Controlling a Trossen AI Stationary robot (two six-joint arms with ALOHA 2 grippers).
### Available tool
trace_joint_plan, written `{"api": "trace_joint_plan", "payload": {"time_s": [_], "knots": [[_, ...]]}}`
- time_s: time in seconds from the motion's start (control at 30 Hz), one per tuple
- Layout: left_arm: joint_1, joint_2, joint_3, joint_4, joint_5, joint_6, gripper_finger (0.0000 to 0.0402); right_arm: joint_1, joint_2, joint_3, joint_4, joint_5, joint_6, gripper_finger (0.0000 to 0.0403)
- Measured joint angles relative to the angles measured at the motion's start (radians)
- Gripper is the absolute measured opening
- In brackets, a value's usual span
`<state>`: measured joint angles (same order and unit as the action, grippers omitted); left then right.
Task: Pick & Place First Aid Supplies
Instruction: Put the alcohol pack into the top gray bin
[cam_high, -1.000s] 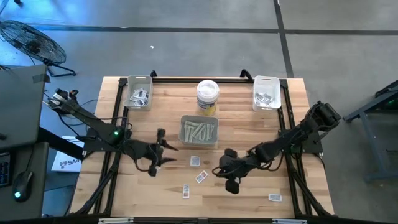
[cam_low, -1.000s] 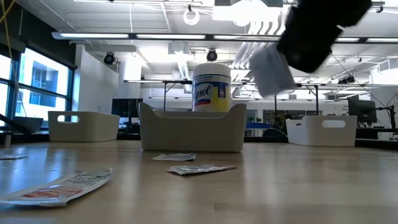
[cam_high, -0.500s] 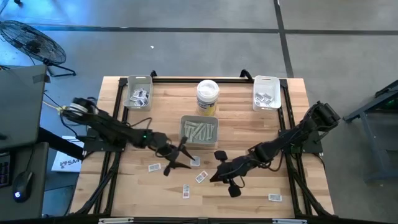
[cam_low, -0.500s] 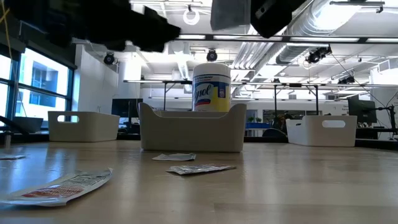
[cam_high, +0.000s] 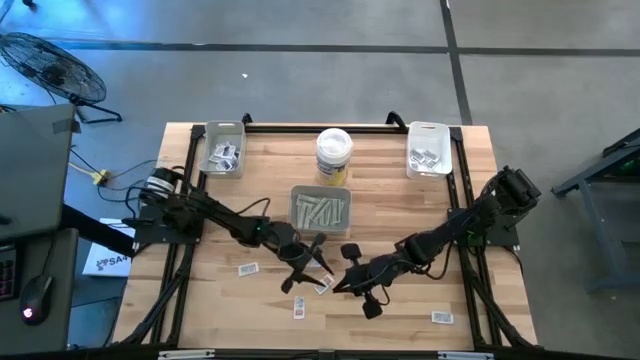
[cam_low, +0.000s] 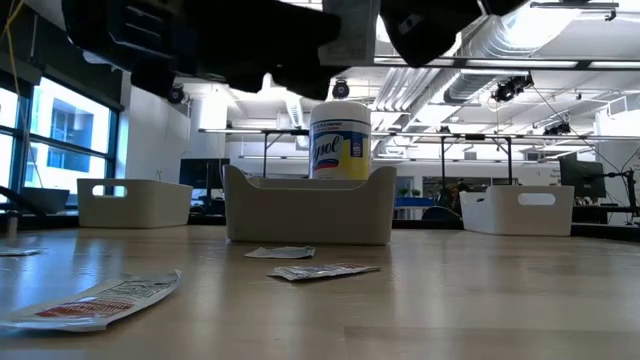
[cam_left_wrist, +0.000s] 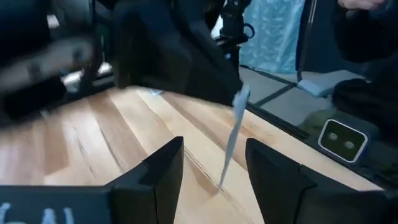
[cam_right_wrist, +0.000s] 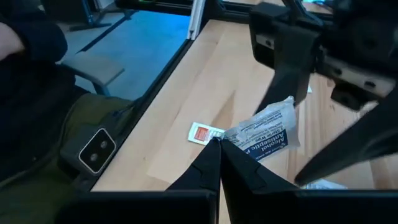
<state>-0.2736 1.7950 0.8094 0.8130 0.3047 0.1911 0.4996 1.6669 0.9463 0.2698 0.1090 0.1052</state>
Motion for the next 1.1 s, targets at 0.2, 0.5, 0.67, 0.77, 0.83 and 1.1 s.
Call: {"api": "trace_joint_plan", "payload": {"time_s": [0.2,0.5,0.67,0.77,0.83,1.1], "knots": [[-0.03,0.024,0.022,-0.002,-0.006,-0.063,0.011,0.013,0.0,0.0,-0.006,0.0,-0.01,0.0],[-0.09,-0.001,0.023,-0.054,-0.094,-0.102,0.0013,0.064,0.0,0.0,-0.011,0.132,-0.039,0.0001],[-0.1,-0.092,0.023,-0.235,-0.185,-0.094,0.0004,0.088,-0.001,0.0,-0.012,0.223,-0.056,0.0021],[-0.109,-0.165,0.023,-0.344,-0.261,-0.079,0.0002,0.096,-0.001,0.0,-0.011,0.245,-0.085,0.0049],[-0.122,-0.215,0.023,-0.436,-0.345,-0.067,0.0002,0.098,-0.001,0.0,-0.011,0.268,-0.094,0.0071],[-0.188,-0.456,0.023,-0.844,-0.774,-0.139,0.0001,0.094,-0.001,0.0,-0.012,0.306,-0.071,0.0127]]}}
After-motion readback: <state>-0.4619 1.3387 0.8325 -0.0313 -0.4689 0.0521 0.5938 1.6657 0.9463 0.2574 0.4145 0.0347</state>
